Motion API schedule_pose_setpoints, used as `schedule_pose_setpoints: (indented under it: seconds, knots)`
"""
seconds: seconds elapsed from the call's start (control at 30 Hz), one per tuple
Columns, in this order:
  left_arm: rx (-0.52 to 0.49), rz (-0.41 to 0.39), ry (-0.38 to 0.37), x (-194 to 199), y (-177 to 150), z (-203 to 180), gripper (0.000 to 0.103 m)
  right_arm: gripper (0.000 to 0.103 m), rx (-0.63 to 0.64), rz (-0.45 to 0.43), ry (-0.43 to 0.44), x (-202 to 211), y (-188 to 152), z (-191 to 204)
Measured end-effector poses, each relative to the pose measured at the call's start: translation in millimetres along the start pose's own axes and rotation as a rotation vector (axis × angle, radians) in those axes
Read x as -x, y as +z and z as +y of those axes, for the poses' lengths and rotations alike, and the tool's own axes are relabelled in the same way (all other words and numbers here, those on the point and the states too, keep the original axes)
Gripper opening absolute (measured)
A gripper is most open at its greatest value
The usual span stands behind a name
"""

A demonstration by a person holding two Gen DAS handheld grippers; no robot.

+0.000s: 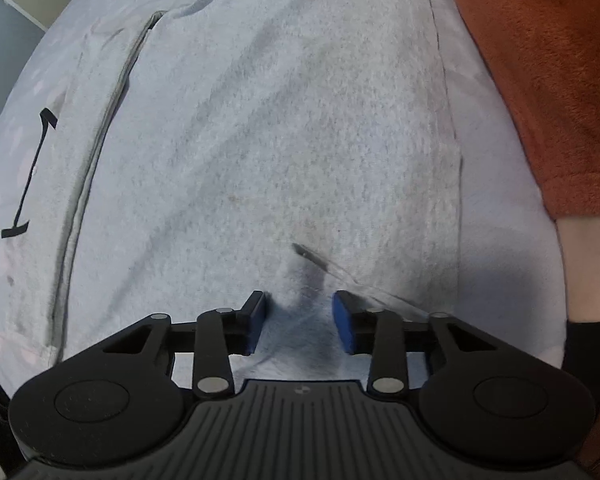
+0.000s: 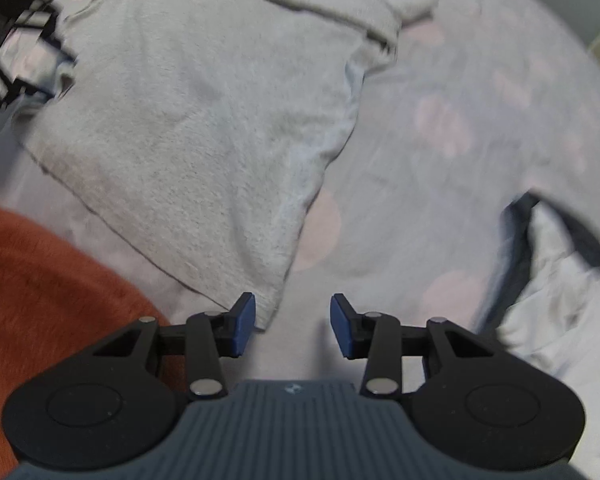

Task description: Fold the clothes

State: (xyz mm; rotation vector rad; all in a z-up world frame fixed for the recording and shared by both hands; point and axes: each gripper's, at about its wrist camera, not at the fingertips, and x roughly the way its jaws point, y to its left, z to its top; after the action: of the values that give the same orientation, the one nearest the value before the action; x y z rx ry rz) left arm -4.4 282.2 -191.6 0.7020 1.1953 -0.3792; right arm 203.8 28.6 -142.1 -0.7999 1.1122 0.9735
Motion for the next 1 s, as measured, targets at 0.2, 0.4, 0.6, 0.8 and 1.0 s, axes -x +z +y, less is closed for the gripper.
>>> schedule_pose_setpoints:
  seconds: [0.2, 0.4, 0.6, 0.8, 1.0]
  knots:
    - [0.046, -0.038, -0.001, 4, -6, -6, 0.024, 0.033, -0.111, 0.026, 0.098, -20, -1, -3]
    - [0.151, -0.070, 0.019, 25, -21, -6, 0.007, 0.007, -0.105, -0.003, 0.096, -9, -7, 9]
    - [0.400, -0.171, 0.107, 69, -52, 21, 0.006, 0.006, -0.120, -0.090, 0.054, 25, 2, 11]
    - [0.660, -0.317, 0.215, 124, -88, 46, 0.006, 0.006, -0.167, -0.178, 0.006, 59, 17, 7]
    - [0.791, -0.464, 0.352, 173, -102, 46, 0.005, 0.006, -0.240, -0.278, -0.017, 100, 20, 7]
